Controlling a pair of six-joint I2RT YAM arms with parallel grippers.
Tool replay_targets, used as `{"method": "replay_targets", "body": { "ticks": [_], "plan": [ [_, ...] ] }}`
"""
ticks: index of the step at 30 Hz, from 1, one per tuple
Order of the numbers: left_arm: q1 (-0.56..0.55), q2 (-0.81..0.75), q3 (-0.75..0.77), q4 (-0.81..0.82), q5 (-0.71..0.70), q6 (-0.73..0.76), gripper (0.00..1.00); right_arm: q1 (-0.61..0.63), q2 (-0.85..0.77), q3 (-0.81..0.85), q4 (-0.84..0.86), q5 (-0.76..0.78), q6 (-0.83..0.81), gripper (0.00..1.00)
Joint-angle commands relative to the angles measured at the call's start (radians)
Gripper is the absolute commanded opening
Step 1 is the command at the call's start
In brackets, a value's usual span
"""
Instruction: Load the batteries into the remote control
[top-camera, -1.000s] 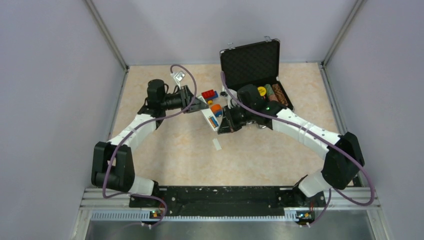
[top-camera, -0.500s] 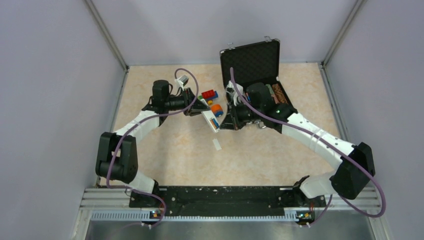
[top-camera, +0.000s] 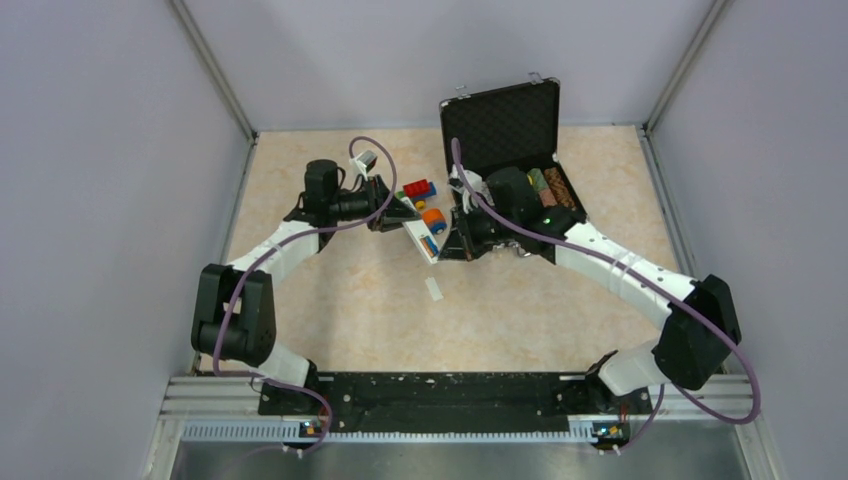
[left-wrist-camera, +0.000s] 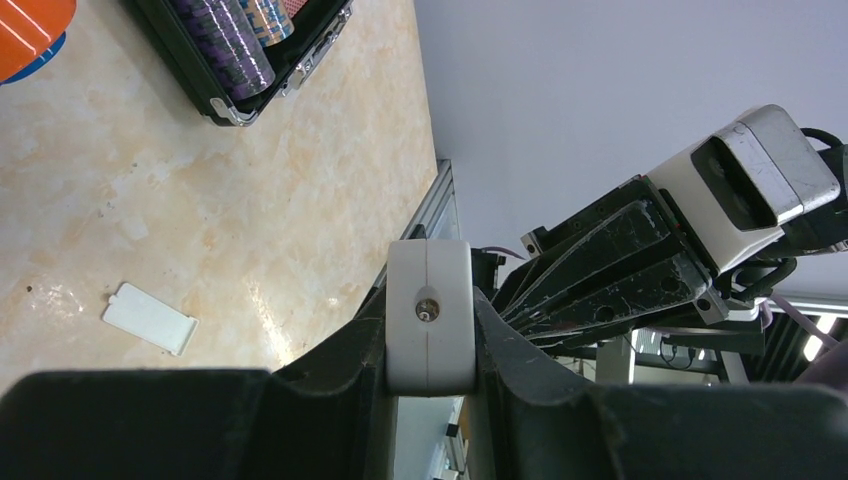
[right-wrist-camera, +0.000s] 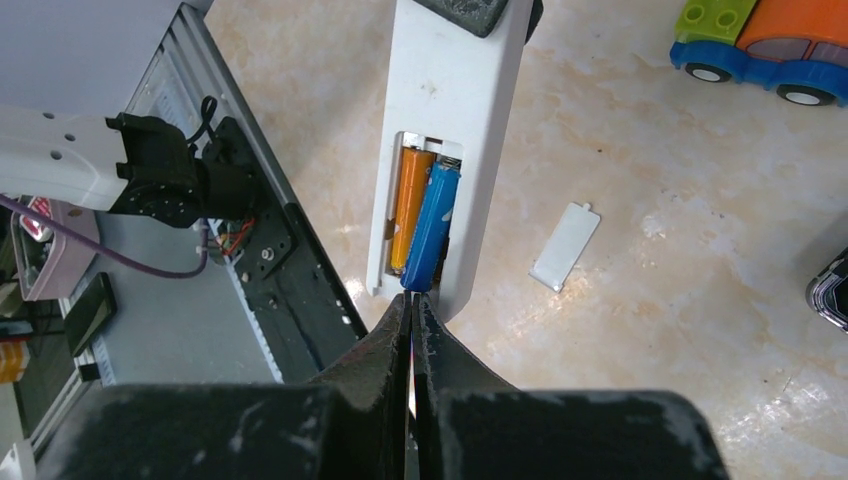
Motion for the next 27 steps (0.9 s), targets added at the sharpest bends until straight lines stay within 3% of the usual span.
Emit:
{"method": "replay_targets", "body": {
  "ticks": [1,27],
  "plan": [
    [-0.004,-0.008,0.038,0.060,0.042,-0.013,0.00,-0.010,0.013,0.035,0.055,0.022,-0.010,0.00],
    [-0.031,-0.088,-0.029,0.183,0.080,-0.027,0.00,-0.010,0.143,0.089,0.012,0.149,0.154,0.00]
  ]
}}
